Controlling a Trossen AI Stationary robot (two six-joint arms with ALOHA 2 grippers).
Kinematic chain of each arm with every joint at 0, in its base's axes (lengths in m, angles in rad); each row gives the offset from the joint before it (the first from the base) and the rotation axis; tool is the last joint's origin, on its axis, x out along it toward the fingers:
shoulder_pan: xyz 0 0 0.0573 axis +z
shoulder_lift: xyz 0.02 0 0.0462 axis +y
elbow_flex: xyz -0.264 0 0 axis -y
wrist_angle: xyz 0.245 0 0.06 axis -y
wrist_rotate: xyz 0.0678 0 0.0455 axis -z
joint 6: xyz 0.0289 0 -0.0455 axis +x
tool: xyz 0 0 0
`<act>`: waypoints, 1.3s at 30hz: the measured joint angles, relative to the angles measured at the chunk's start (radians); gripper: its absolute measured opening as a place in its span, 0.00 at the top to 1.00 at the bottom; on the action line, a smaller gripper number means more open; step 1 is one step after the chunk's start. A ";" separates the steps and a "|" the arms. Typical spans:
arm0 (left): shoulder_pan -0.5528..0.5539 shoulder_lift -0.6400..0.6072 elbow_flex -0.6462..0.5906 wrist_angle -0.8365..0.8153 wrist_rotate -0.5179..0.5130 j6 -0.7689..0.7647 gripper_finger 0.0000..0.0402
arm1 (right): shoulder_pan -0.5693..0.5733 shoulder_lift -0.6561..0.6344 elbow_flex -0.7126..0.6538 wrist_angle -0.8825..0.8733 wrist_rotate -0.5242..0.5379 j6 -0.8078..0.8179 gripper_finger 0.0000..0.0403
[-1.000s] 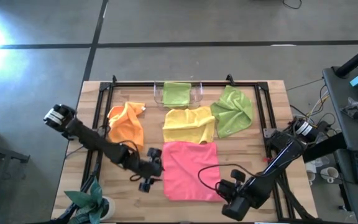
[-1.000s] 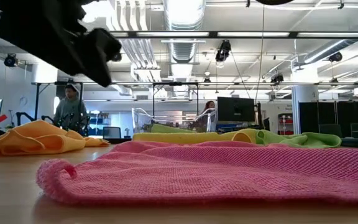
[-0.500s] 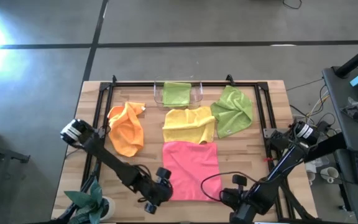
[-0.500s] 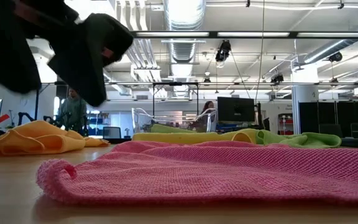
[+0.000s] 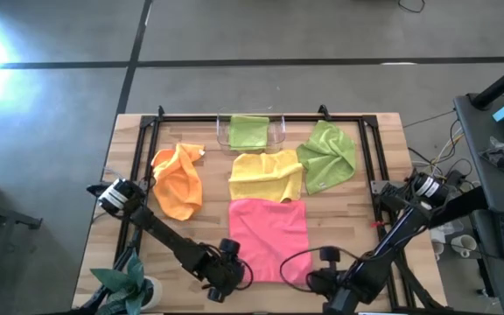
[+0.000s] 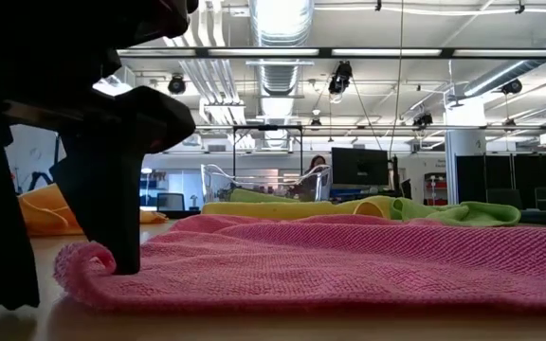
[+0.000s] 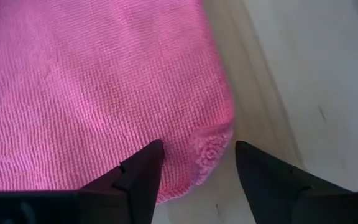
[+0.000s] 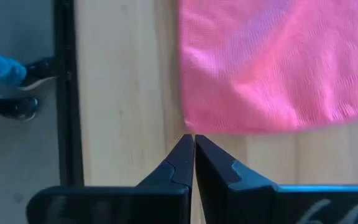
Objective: Fold microfiber towels
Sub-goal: Fold the pink microfiber cloth
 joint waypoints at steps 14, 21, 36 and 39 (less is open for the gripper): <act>-0.019 -0.012 0.014 0.001 0.008 -0.230 0.98 | -0.018 0.101 -0.001 0.038 -0.052 -0.094 0.98; -0.023 -0.016 0.020 0.007 0.008 -0.255 0.97 | -0.036 0.123 -0.001 0.048 -0.096 -0.086 0.98; -0.022 -0.016 0.018 0.009 0.008 -0.305 0.97 | -0.053 0.136 -0.001 0.174 -0.106 -0.152 0.82; -0.022 -0.017 0.018 0.009 0.008 -0.305 0.97 | -0.052 0.137 -0.001 0.174 -0.061 -0.208 0.73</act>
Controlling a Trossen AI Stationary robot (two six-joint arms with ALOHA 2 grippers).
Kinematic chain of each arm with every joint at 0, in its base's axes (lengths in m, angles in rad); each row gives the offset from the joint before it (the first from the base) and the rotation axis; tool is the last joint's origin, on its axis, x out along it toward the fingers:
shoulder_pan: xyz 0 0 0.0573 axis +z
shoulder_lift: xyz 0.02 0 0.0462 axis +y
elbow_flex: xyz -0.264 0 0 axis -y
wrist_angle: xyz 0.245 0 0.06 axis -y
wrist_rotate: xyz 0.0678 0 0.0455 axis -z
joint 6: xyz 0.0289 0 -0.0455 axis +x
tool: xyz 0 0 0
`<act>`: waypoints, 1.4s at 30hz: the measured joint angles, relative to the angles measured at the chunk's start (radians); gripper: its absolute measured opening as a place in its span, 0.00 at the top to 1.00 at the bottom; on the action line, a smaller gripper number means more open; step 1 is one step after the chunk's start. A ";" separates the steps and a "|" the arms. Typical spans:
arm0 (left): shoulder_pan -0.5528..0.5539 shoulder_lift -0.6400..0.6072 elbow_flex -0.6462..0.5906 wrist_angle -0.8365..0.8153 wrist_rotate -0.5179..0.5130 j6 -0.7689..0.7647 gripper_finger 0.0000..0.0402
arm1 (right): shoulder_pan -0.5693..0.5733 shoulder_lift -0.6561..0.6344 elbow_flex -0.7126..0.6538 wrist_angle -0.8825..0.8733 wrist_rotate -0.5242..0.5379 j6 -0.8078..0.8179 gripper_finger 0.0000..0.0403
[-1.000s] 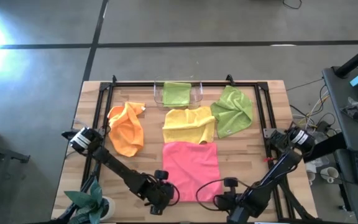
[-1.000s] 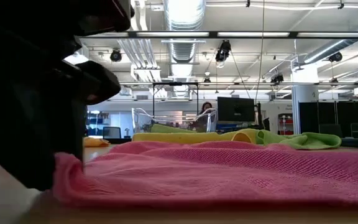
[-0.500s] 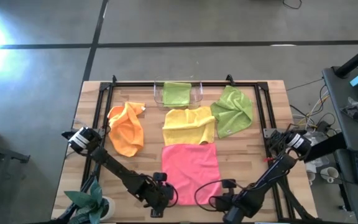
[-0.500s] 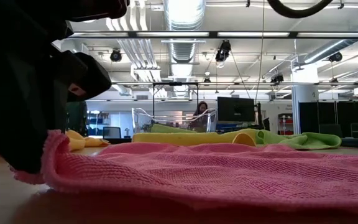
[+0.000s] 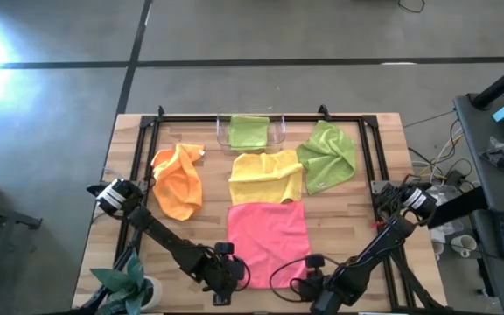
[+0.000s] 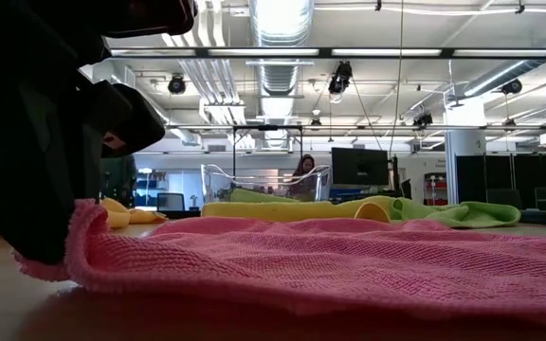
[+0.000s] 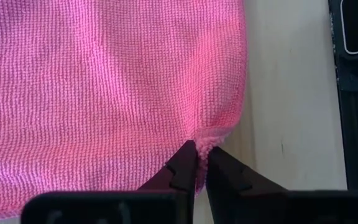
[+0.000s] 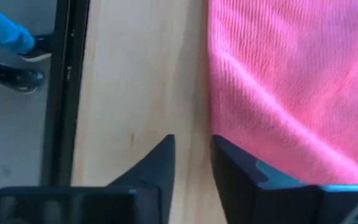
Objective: Fold microfiber towels
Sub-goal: Fold the pink microfiber cloth
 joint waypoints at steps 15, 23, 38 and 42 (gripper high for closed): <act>0.000 0.000 -0.004 0.000 0.000 0.001 0.97 | -0.034 0.003 -0.065 0.008 0.022 -0.032 0.55; 0.000 0.000 -0.004 0.000 0.000 0.001 0.97 | -0.043 0.002 -0.080 0.020 -0.002 -0.033 0.66; -0.024 0.000 0.029 0.000 0.018 -0.001 0.97 | -0.027 0.001 -0.020 -0.019 -0.022 0.012 0.98; -0.042 0.000 0.047 -0.001 0.024 -0.002 0.97 | -0.005 0.001 0.034 -0.066 -0.023 0.046 0.98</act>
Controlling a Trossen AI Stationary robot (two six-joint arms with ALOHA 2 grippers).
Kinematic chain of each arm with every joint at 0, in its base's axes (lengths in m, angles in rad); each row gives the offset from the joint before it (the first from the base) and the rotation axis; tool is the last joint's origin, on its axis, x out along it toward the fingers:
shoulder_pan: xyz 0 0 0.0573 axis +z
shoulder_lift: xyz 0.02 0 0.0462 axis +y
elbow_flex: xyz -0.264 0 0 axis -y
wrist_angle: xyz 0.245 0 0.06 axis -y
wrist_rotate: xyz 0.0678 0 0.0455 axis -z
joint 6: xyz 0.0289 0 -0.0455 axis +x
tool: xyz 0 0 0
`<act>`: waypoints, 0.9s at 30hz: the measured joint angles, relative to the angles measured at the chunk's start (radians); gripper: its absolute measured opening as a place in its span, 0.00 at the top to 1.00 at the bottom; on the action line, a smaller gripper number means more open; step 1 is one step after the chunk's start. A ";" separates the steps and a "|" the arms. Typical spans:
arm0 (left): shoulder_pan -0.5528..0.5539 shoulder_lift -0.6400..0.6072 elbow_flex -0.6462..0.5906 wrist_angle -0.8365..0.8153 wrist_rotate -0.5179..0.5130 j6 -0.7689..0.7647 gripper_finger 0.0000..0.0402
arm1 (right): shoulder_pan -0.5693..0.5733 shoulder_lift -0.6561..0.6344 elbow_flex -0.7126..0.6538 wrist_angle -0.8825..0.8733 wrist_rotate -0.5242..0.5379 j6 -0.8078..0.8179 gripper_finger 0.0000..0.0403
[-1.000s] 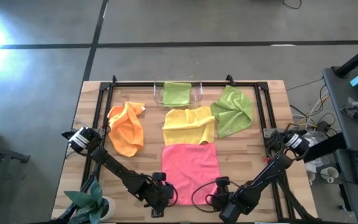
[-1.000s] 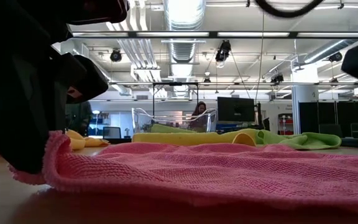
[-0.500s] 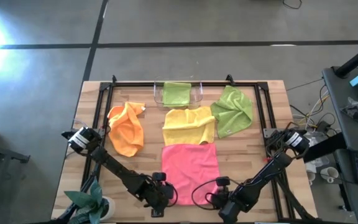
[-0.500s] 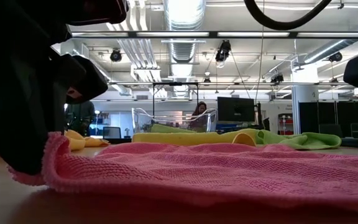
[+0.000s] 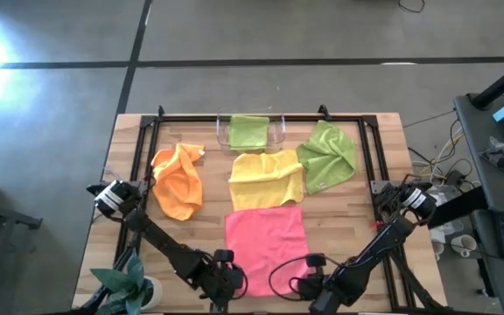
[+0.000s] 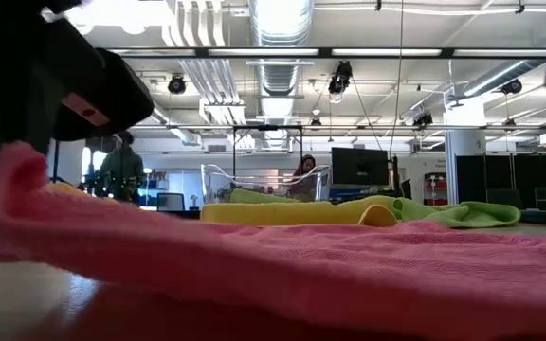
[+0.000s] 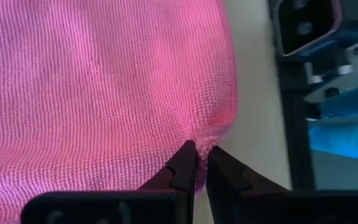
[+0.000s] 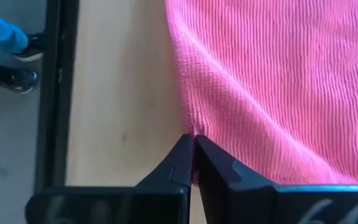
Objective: Fold microfiber towels
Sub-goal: Fold the pink microfiber cloth
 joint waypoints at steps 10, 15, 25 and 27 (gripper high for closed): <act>-0.045 0.000 0.106 0.001 0.015 -0.071 0.97 | 0.073 0.000 0.168 -0.067 -0.003 0.069 0.98; -0.085 0.000 0.153 -0.020 0.003 -0.114 0.97 | 0.106 -0.001 0.250 -0.137 0.060 0.110 0.98; -0.043 0.000 0.160 -0.311 -0.231 -0.285 0.97 | 0.008 -0.002 0.253 -0.452 0.263 0.310 0.98; -0.024 0.000 0.159 -0.367 -0.248 -0.326 0.97 | -0.030 -0.002 0.245 -0.492 0.274 0.353 0.98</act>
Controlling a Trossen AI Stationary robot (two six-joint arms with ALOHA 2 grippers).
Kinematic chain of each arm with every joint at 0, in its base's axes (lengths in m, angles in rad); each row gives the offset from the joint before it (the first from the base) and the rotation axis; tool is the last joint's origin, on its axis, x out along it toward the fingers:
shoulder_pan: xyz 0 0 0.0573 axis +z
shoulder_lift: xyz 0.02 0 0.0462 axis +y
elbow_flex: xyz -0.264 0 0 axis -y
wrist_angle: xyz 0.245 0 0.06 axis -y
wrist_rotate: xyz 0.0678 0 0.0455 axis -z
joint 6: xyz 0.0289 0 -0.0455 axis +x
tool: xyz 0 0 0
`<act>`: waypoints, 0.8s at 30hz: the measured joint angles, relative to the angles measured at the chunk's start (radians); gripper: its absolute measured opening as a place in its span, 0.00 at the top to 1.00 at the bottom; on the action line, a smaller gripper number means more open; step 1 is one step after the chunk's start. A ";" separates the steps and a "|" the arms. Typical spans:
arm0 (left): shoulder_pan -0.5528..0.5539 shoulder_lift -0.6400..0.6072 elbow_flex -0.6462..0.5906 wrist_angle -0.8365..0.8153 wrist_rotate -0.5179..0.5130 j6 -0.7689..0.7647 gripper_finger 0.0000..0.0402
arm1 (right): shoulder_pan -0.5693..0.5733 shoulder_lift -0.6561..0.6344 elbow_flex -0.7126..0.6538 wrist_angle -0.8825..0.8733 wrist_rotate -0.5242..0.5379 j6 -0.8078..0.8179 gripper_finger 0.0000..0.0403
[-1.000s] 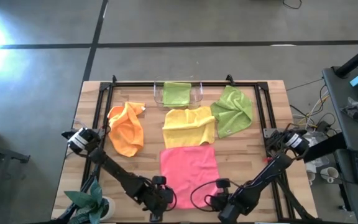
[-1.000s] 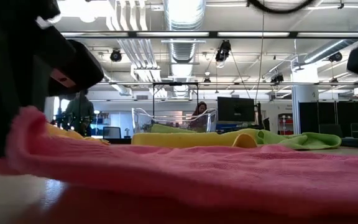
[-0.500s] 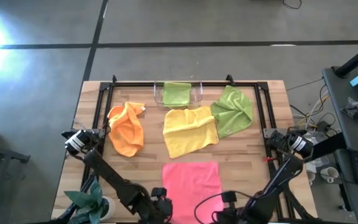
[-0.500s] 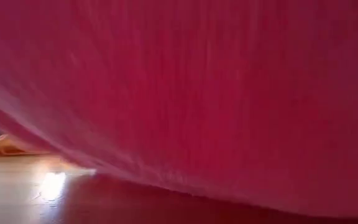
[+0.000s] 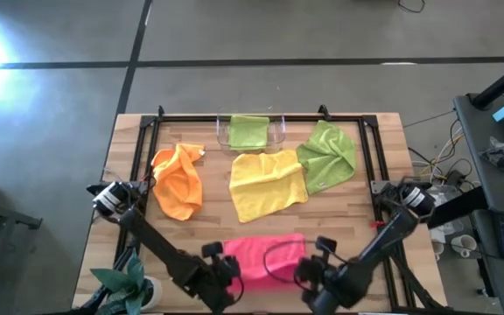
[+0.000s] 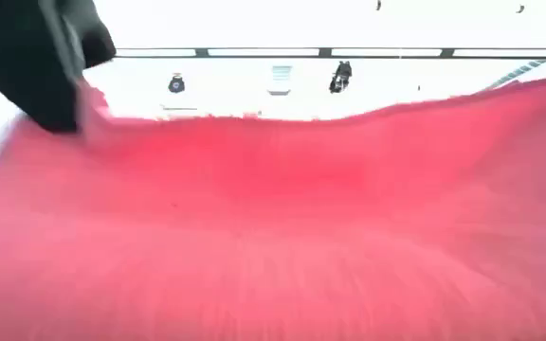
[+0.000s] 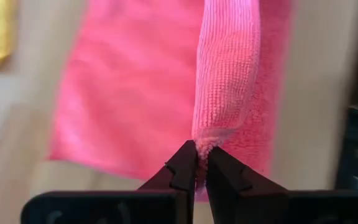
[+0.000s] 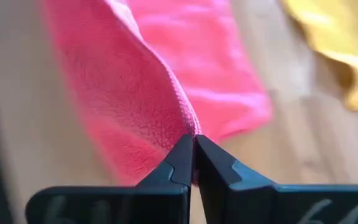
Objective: Fold microfiber towels
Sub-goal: Fold the pink microfiber cloth
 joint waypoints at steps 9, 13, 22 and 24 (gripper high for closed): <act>0.078 0.000 -0.007 -0.092 -0.003 -0.066 0.97 | -0.120 0.000 -0.090 -0.012 -0.018 0.062 0.98; 0.101 0.000 -0.010 -0.093 0.009 -0.065 0.97 | -0.149 0.000 -0.113 -0.010 -0.063 0.058 0.98; 0.119 0.000 -0.011 -0.095 0.021 -0.065 0.97 | -0.165 0.000 -0.122 -0.006 -0.090 0.056 0.98; 0.127 0.000 -0.011 -0.095 0.021 -0.066 0.97 | -0.169 0.000 -0.122 -0.005 -0.090 0.056 0.98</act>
